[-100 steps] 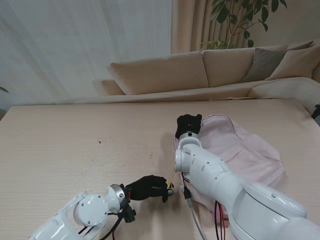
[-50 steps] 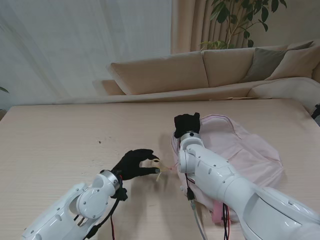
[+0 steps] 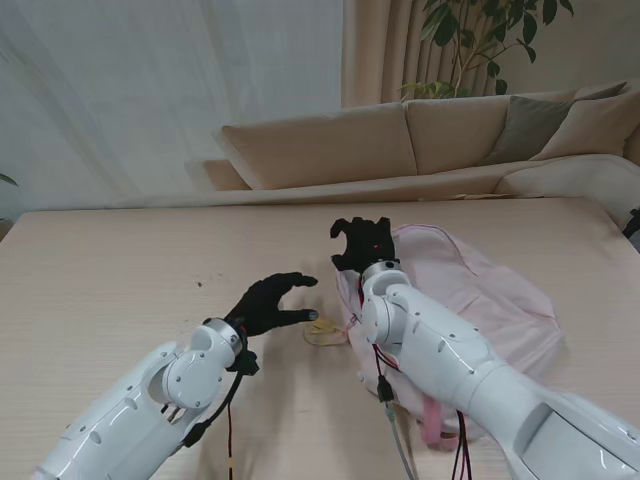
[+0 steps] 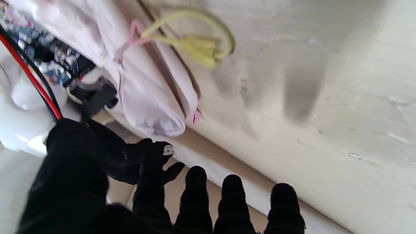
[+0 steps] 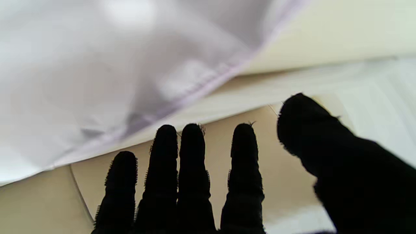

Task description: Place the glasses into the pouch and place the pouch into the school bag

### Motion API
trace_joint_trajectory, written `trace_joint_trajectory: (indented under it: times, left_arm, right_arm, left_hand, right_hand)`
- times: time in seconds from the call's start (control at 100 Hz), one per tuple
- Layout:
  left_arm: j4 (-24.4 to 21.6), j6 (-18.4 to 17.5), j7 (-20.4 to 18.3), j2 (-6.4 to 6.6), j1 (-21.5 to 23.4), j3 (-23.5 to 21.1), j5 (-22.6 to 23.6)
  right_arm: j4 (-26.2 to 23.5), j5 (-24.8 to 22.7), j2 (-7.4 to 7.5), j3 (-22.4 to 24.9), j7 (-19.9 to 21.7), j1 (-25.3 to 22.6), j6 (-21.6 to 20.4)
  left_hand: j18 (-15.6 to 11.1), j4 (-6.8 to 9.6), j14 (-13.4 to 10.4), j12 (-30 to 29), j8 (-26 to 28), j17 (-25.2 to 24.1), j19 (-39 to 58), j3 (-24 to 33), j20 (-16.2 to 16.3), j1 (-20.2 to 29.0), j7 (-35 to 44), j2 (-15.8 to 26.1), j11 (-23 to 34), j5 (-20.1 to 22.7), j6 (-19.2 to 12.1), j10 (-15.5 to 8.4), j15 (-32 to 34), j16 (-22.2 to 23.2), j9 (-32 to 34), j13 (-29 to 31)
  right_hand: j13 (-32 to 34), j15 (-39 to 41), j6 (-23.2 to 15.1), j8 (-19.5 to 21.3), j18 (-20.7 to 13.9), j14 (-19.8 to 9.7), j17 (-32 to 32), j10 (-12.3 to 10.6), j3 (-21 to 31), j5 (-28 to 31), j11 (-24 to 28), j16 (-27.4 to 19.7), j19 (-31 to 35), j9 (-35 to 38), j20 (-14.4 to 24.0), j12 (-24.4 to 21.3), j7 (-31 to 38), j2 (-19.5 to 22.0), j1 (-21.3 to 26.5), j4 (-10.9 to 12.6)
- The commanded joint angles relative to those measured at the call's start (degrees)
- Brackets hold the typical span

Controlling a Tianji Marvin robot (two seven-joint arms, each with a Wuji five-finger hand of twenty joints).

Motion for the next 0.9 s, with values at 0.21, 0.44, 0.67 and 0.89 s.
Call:
trace_joint_trajectory:
  times: [0.21, 0.44, 0.67, 0.89]
  left_arm:
    - [-1.7, -1.7, 4.7, -2.53, 3.1, -5.1, -7.1]
    - [-5.8, -3.2, 5.6, -3.39, 7.7, -10.3, -16.5]
    - [-6.1, -2.2, 2.4, -2.87, 8.7, -12.5, -19.1]
    - [-5.6, -2.5, 2.2, -2.85, 8.2, -12.0, -19.0]
  right_arm:
    - [-17.7, -1.0, 6.75, 11.2, 7.3, -9.4, -8.3]
    - [-33.5, 2.3, 9.45, 23.7, 11.5, -23.3, -12.0]
    - [-42.2, 12.0, 10.22, 31.1, 16.0, -34.2, -17.0]
    - [-45.3, 20.3, 10.28, 33.8, 19.1, -39.4, -19.0]
  left_hand:
    - [-0.5, 1.92, -1.5, 0.4, -1.2, 2.5, 0.5, -0.9, -1.4, -0.6, 2.9, 1.6, 1.3, -0.7, -1.5, -1.3, 0.4, 0.1, -1.4, -0.9]
    - [2.4, 1.87, 1.5, 1.6, -0.6, 5.2, 10.4, -0.4, 0.9, 0.8, 4.4, 0.8, 4.7, 4.9, -0.5, 0.2, 5.4, 1.1, 6.6, 6.3]
    - [-0.5, 2.09, 0.2, -0.4, -2.3, -1.5, 20.2, 0.0, -7.4, 1.7, 1.8, 0.2, 2.6, 4.1, 1.6, 0.3, 2.0, -1.5, 2.1, 2.3]
    - [-0.7, 2.19, -0.3, -1.1, -2.8, -3.6, 18.2, -0.3, -11.5, 0.9, 1.4, 0.2, 2.4, 3.5, 1.5, -0.2, 1.0, -2.2, 0.6, 1.0]
  right_hand:
    - [-9.7, -10.2, 1.0, -7.6, -0.2, -4.4, -2.4, -1.9, -14.1, -11.8, -6.9, -5.3, -16.5, -12.8, -10.3, -4.4, -3.4, 11.5, -5.9, 3.0]
    - [-8.0, -12.8, 1.8, -9.5, -0.4, -4.3, -2.2, -1.9, -28.2, -12.3, -9.7, -6.7, -17.5, -11.4, -6.9, -5.6, -4.9, 20.1, -4.9, 5.3]
    - [-7.1, -13.7, 0.7, -9.7, 0.0, -3.9, -2.0, -1.8, -23.3, -9.7, -10.5, -7.0, -14.4, -10.0, -7.0, -5.6, -5.9, 19.8, -4.5, 4.6]
    - [-8.3, -15.4, 0.5, -9.6, -1.0, -5.5, -2.2, -3.3, -16.6, -11.0, -12.0, -7.8, -18.1, -11.3, -9.1, -6.0, -6.3, 18.1, -4.0, 3.8]
